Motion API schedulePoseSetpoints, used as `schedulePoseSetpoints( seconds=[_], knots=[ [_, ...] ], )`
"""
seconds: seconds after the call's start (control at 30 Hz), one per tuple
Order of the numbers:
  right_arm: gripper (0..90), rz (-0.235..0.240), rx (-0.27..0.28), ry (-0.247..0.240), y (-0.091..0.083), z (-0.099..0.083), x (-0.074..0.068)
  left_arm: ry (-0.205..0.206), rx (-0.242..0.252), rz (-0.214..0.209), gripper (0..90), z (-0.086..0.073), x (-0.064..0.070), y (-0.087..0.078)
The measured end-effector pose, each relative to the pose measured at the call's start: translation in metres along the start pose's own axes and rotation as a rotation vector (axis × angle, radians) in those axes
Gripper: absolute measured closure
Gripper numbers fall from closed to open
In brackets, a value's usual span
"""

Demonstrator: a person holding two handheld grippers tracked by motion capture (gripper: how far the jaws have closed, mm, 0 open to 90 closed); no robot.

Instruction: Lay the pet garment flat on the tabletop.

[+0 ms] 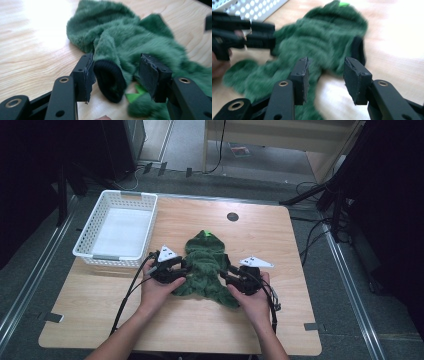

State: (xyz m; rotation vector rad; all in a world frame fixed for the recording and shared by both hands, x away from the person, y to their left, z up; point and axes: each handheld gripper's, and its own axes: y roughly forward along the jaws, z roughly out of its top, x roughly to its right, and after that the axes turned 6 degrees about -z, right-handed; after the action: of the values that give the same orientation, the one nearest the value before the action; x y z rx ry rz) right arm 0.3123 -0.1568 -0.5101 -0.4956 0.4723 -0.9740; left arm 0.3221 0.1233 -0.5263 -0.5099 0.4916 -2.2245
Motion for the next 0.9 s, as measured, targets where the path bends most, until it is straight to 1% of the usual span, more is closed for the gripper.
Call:
schedulePoseSetpoints(
  seconds=[0.03, 0.07, 0.1, 0.13, 0.17, 0.2, 0.23, 0.27, 0.3, 0.33, 0.4, 0.43, 0.47, 0.5, 0.53, 0.6, 0.63, 0.67, 0.73, 0.77, 0.8, 0.83, 0.9],
  knots=[
    [55.7, -0.009, -0.009, -0.005, -0.002, -0.002, -0.002, 0.001, 0.026, 0.005, 48.1, 0.000, 0.003, -0.005],
    [55.7, -0.006, -0.015, -0.008, -0.003, -0.003, -0.003, 0.007, 0.040, 0.008, 49.1, 0.000, 0.007, -0.010],
    [55.6, -0.004, -0.020, -0.003, -0.003, -0.005, -0.004, 0.016, 0.050, -0.003, 51.0, -0.001, 0.012, -0.013],
    [55.7, -0.006, -0.031, 0.001, -0.003, -0.008, -0.005, 0.028, 0.042, -0.018, 53.2, -0.002, 0.014, -0.013],
    [55.7, -0.010, -0.043, 0.003, -0.001, -0.009, -0.006, 0.046, 0.009, -0.045, 55.4, -0.003, 0.020, -0.010],
    [55.8, -0.013, -0.058, 0.005, 0.001, -0.012, -0.007, 0.069, -0.023, -0.054, 59.1, -0.005, 0.025, -0.007],
    [55.8, -0.012, -0.067, 0.003, 0.004, -0.014, -0.008, 0.087, -0.044, -0.045, 60.0, -0.007, 0.028, -0.004],
    [55.9, -0.015, -0.074, 0.007, 0.006, -0.015, -0.009, 0.096, -0.076, -0.044, 60.4, -0.010, 0.032, 0.001],
    [55.8, -0.019, -0.083, 0.004, 0.010, -0.017, -0.011, 0.094, -0.099, -0.042, 60.2, -0.011, 0.033, 0.005],
    [55.4, -0.020, -0.085, 0.002, 0.012, -0.018, -0.012, 0.079, -0.121, -0.042, 59.5, -0.013, 0.034, 0.009],
    [54.3, -0.022, -0.101, 0.019, 0.019, -0.019, -0.015, 0.047, -0.142, -0.049, 56.7, -0.015, 0.034, 0.015],
    [53.7, -0.021, -0.104, 0.023, 0.023, -0.020, -0.017, 0.045, -0.150, -0.045, 56.6, -0.016, 0.034, 0.017],
    [55.9, -0.028, -0.113, 0.005, 0.030, -0.021, -0.022, 0.047, -0.153, -0.036, 61.1, -0.016, 0.036, 0.019],
    [55.9, -0.028, -0.113, 0.005, 0.030, -0.021, -0.022, 0.052, -0.154, -0.035, 61.1, -0.016, 0.036, 0.019],
    [60.2, -0.042, -0.113, -0.011, 0.032, -0.021, -0.024, 0.059, -0.155, -0.036, 64.4, -0.016, 0.037, 0.020],
    [75.7, -0.076, -0.114, -0.055, 0.033, -0.022, -0.028, 0.084, -0.159, -0.027, 79.9, -0.016, 0.038, 0.020],
    [79.6, -0.083, -0.110, -0.067, 0.031, -0.022, -0.029, 0.080, -0.156, -0.032, 83.9, -0.015, 0.036, 0.018],
    [82.1, -0.093, -0.106, -0.075, 0.029, -0.021, -0.028, 0.074, -0.153, -0.032, 85.8, -0.014, 0.033, 0.015],
    [84.5, -0.113, -0.082, -0.097, 0.022, -0.017, -0.025, 0.041, -0.128, -0.026, 87.3, -0.011, 0.026, 0.009],
    [85.2, -0.116, -0.075, -0.094, 0.016, -0.014, -0.023, 0.020, -0.116, -0.028, 87.6, -0.009, 0.022, 0.005],
    [85.8, -0.118, -0.062, -0.093, 0.011, -0.012, -0.021, 0.012, -0.104, -0.020, 88.0, -0.007, 0.019, 0.002],
    [86.7, -0.121, -0.050, -0.097, 0.005, -0.009, -0.020, 0.004, -0.100, -0.020, 88.0, -0.006, 0.016, -0.001],
    [87.5, -0.131, -0.042, -0.112, -0.002, -0.006, -0.018, -0.005, -0.114, -0.022, 88.2, -0.006, 0.013, -0.002]
  ],
)
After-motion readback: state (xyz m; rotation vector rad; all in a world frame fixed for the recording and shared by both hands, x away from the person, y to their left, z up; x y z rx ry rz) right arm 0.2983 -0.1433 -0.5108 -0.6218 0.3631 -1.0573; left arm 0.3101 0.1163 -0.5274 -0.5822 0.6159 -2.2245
